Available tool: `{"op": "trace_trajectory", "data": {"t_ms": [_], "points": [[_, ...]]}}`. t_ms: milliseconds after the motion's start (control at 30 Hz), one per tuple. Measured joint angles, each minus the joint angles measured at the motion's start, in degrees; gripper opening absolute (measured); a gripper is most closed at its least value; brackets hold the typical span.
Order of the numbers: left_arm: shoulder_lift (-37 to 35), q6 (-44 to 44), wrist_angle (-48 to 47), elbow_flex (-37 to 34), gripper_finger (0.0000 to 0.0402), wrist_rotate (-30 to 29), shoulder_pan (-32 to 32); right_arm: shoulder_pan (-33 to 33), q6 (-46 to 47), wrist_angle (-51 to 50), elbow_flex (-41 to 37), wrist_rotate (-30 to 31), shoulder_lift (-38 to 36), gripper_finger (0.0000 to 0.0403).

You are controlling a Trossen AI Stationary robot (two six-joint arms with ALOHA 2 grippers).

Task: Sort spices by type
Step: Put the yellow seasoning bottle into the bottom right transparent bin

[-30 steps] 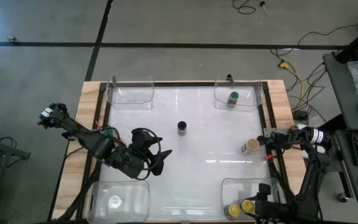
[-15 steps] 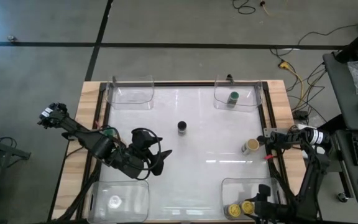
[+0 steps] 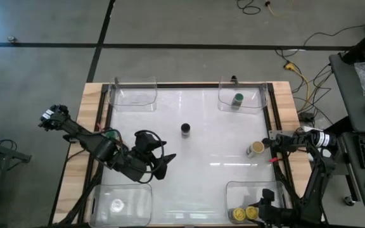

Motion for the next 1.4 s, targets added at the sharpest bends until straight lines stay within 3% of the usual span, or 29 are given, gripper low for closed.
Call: {"op": "trace_trajectory", "data": {"t_ms": [433,733,1400], "points": [[0.0,0.53,0.04,0.0,0.0316,0.01,0.0,-0.11,0.01,0.17,-0.14,-0.28,0.0,0.0253],[0.0,1.07,0.02,0.0,0.0316,-0.01,0.0,-0.11,-1.9,0.48,1.43,-0.6,0.0,0.0249],[0.0,1.33,0.57,0.0,0.0316,-0.02,0.0,-0.13,-1.37,0.6,2.39,-1.83,-0.11,0.0305]]}}
